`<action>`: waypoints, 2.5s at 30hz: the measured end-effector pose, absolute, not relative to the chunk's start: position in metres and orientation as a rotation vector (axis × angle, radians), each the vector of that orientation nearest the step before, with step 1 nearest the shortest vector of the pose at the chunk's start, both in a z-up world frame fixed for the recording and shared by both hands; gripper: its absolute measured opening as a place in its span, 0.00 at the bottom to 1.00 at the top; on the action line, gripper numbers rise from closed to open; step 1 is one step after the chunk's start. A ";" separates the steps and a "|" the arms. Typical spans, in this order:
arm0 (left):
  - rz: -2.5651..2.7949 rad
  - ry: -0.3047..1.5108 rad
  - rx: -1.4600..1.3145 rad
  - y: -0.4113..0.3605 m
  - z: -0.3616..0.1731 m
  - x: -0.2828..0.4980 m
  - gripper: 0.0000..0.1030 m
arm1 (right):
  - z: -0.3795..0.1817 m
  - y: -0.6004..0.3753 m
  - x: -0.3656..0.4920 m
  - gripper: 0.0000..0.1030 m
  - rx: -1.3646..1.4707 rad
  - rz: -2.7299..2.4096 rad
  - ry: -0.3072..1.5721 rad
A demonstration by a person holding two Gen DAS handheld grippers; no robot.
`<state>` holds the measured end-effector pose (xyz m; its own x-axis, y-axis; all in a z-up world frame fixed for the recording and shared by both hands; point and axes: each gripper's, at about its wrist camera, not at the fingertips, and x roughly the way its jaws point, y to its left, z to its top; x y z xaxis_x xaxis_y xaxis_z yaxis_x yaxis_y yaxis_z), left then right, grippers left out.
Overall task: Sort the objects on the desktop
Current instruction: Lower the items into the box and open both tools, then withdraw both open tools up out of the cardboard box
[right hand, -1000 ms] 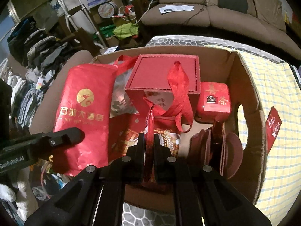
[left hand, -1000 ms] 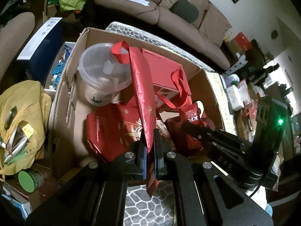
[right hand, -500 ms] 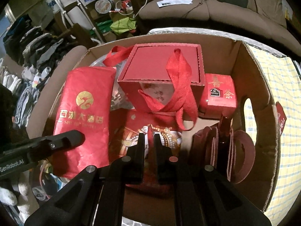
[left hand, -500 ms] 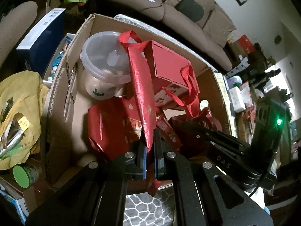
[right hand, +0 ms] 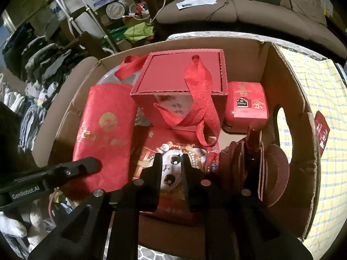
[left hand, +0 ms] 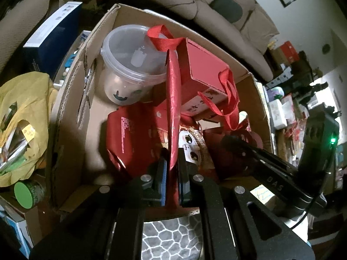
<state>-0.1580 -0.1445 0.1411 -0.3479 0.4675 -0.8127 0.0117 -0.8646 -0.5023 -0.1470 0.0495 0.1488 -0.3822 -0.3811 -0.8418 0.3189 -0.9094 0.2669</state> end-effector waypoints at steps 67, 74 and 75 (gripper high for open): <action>2.013 -1.283 -1.331 -0.109 0.124 -0.104 0.05 | 0.169 0.089 -0.144 0.13 1.337 -2.120 -0.491; 2.132 -1.333 -1.274 -0.117 0.127 -0.090 0.05 | 0.164 0.069 -0.150 0.13 1.354 -2.089 -0.392; 2.136 -1.355 -1.277 -0.118 0.125 -0.091 0.05 | 0.163 0.065 -0.152 0.13 1.358 -2.087 -0.374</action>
<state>-0.0906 -0.1180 0.1246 -0.5562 0.6494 -0.5186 0.1927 -0.5062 -0.8406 -0.1516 0.0645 0.1634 -0.2844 -0.6295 -0.7230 0.3396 -0.7714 0.5381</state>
